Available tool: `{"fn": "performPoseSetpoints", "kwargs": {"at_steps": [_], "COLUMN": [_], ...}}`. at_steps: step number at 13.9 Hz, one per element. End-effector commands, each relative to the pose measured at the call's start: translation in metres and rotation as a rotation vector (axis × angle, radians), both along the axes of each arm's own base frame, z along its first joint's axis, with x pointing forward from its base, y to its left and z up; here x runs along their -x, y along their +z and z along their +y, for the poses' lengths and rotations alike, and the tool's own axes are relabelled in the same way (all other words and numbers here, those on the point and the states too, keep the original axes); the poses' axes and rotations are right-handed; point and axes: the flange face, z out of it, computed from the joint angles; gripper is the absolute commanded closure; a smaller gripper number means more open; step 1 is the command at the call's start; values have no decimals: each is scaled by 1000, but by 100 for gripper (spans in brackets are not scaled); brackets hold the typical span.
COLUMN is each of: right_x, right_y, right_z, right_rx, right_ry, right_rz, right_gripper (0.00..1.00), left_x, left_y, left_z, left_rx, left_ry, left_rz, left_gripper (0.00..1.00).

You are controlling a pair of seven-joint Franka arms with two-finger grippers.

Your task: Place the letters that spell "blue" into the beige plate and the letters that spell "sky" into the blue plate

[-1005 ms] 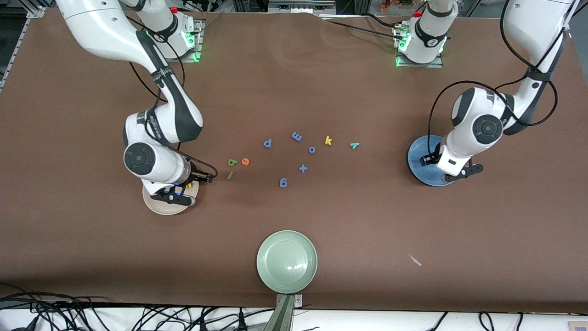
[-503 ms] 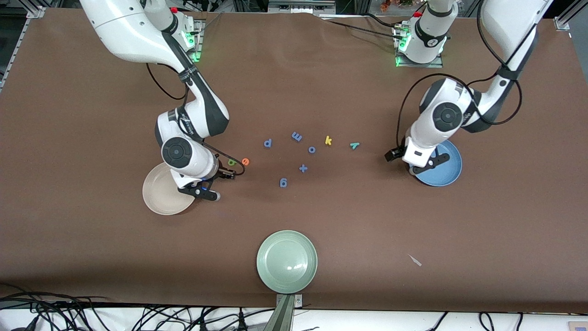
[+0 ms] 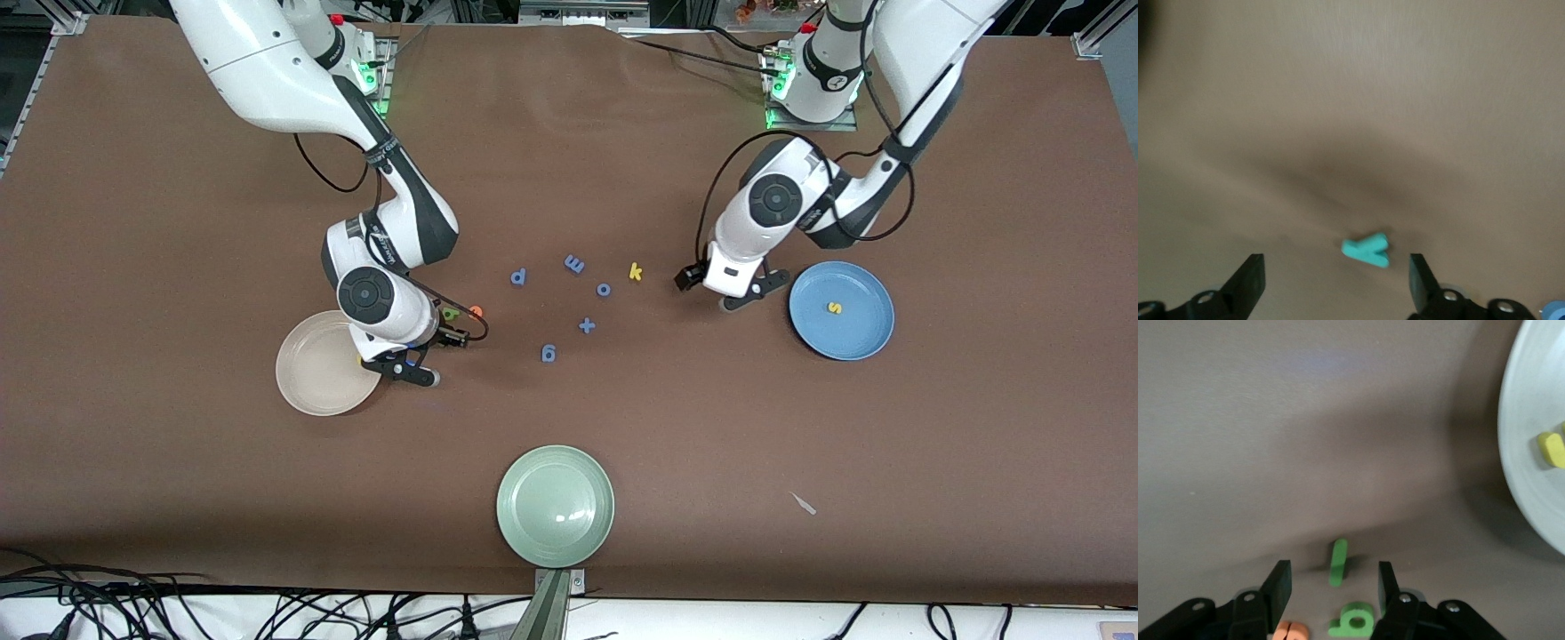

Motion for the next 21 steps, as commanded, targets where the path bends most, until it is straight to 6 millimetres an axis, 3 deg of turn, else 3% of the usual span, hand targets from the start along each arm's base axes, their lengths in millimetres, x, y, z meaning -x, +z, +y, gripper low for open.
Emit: {"fn": "performPoseSetpoints", "kwargs": {"at_steps": [1, 4, 8, 10, 14, 16, 18, 21], "right_x": [6, 6, 6, 0, -31, -43, -48, -47], "right_y": [-11, -13, -12, -4, 50, 62, 54, 44], "right_z": [-5, -5, -7, -13, -75, -108, -143, -161], "right_rx": [6, 8, 8, 5, 69, 86, 103, 86], "right_ry": [-2, -1, -1, 29, 147, 217, 276, 274], "right_rz": [-12, -11, -10, -19, 35, 44, 54, 57], "right_gripper": [50, 65, 97, 100, 100, 100, 90, 45], "left_x": [0, -4, 3, 3, 0, 0, 1, 1], "left_y": [-7, -23, -24, -30, -38, -38, -39, -38], "left_z": [-3, -1, -19, -19, -24, -24, -24, -24], "left_rx": [-15, -12, -35, -76, -99, -101, -102, -104], "left_ry": [103, 239, 377, 462, 537, 557, 554, 548], "left_rz": [2, 36, 14, -21, -55, -56, -55, -56], "left_gripper": [13, 19, 23, 29, 38, 47, 55, 86]}}
